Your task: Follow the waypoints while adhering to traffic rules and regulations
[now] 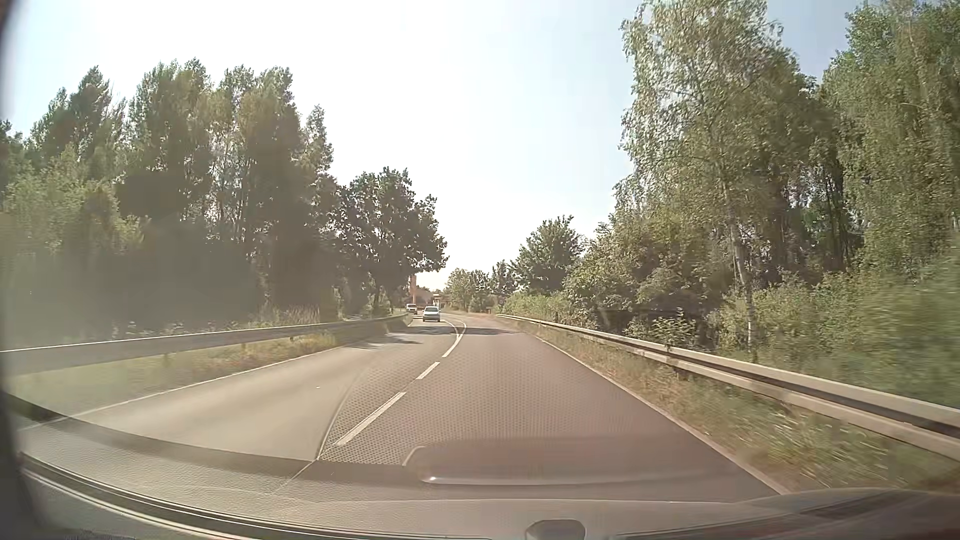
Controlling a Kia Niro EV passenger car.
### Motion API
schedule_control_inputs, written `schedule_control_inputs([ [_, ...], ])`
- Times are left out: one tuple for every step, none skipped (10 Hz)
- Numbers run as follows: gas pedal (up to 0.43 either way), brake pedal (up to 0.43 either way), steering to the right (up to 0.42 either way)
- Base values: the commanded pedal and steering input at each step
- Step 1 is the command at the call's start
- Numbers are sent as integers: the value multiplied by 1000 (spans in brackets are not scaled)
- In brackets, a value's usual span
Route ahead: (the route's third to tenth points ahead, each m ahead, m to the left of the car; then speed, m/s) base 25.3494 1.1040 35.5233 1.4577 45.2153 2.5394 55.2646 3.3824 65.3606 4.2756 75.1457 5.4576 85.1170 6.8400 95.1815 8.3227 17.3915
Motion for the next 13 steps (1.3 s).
schedule_control_inputs([
  [28,12,-3],
  [28,18,-3],
  [28,18,-4],
  [28,18,-5],
  [28,18,-5],
  [28,18,-5],
  [28,18,-5],
  [28,18,-5],
  [28,18,-5],
  [28,18,-5],
  [28,12,-5],
  [28,18,-5],
  [28,18,-5],
])
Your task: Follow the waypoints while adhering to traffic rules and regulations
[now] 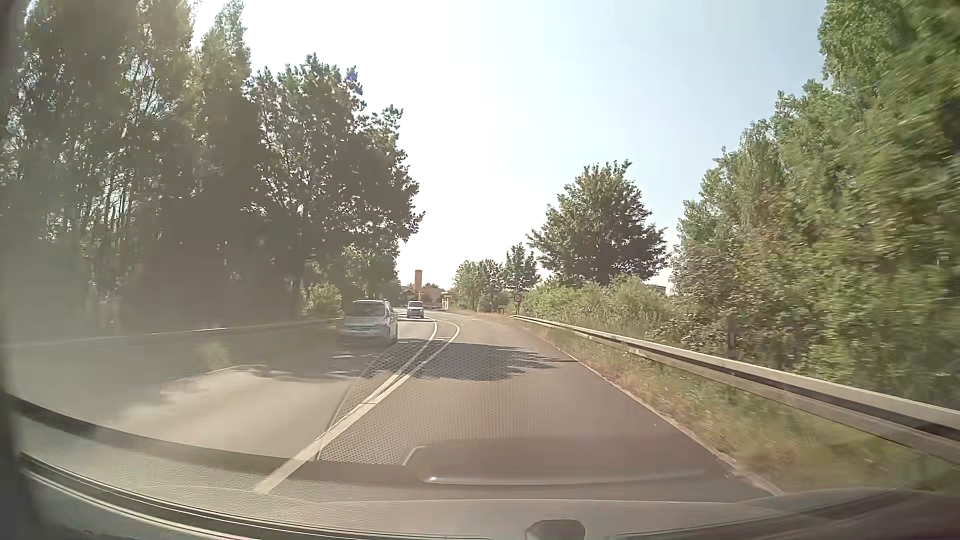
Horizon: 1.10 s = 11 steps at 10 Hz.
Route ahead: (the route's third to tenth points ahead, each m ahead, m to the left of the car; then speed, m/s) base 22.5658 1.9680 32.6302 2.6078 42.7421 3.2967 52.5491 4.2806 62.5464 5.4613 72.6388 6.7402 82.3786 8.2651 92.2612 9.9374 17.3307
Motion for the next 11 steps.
schedule_control_inputs([
  [28,12,-5],
  [20,18,-6],
  [0,18,-6],
  [0,18,-6],
  [0,18,-6],
  [0,18,-6],
  [0,18,-5],
  [0,18,-6],
  [0,18,-6],
  [0,18,-6],
  [0,18,-6],
])
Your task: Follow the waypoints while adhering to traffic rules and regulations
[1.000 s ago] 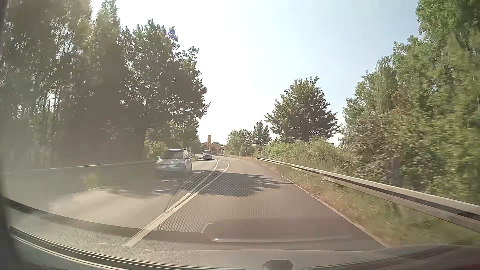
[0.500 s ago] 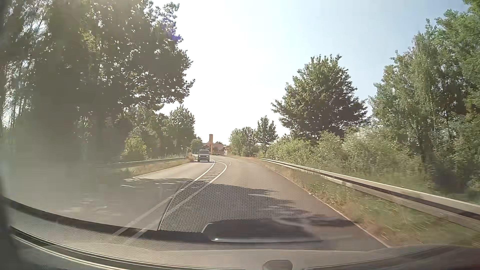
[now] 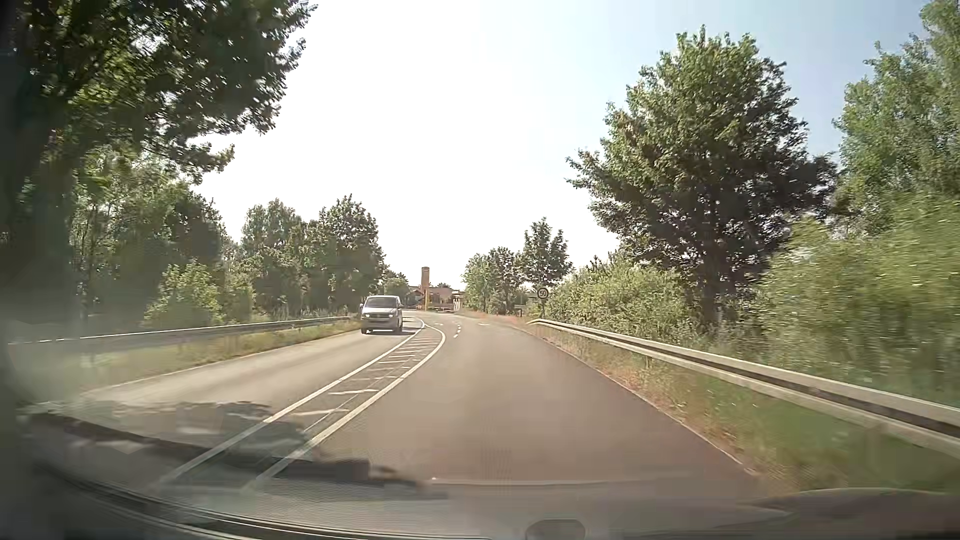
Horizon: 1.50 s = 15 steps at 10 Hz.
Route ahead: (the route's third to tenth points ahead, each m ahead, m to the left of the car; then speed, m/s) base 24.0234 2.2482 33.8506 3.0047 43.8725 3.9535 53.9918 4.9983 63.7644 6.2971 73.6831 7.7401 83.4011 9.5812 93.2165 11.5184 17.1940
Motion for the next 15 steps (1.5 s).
schedule_control_inputs([
  [0,18,-6],
  [0,12,-6],
  [0,18,-6],
  [0,18,-6],
  [0,18,-6],
  [0,18,-6],
  [0,12,-6],
  [0,18,-8],
  [0,18,-9],
  [0,12,-9],
  [0,12,-9],
  [0,18,-9],
  [0,12,-9],
  [0,12,-9],
  [0,12,-9],
])
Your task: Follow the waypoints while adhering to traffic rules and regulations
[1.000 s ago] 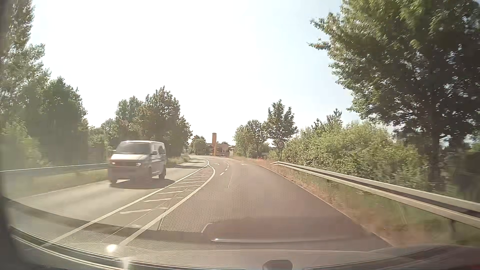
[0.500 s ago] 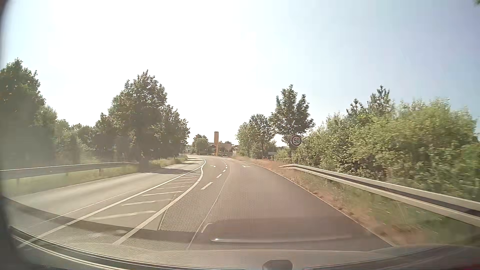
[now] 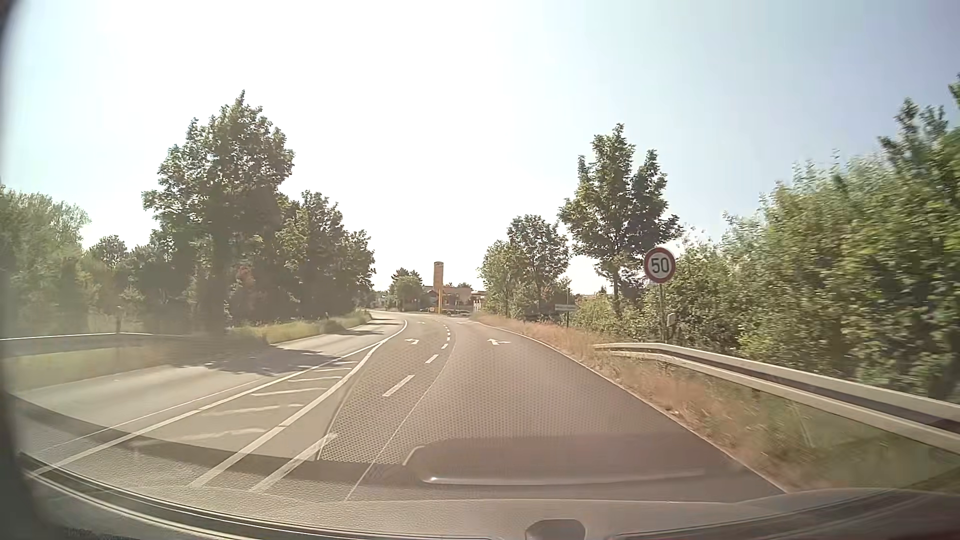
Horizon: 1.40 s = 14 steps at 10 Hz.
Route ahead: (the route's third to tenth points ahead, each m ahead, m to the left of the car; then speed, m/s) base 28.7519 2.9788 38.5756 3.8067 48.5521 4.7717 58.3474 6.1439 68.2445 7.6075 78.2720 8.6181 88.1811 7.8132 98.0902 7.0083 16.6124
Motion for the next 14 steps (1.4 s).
schedule_control_inputs([
  [0,18,-9],
  [0,18,-9],
  [0,18,-9],
  [0,18,-9],
  [0,12,-9],
  [0,12,-9],
  [0,18,-9],
  [0,18,-9],
  [0,18,-9],
  [0,18,-9],
  [0,18,-9],
  [0,18,-9],
  [0,18,-9],
  [0,18,-10],
])
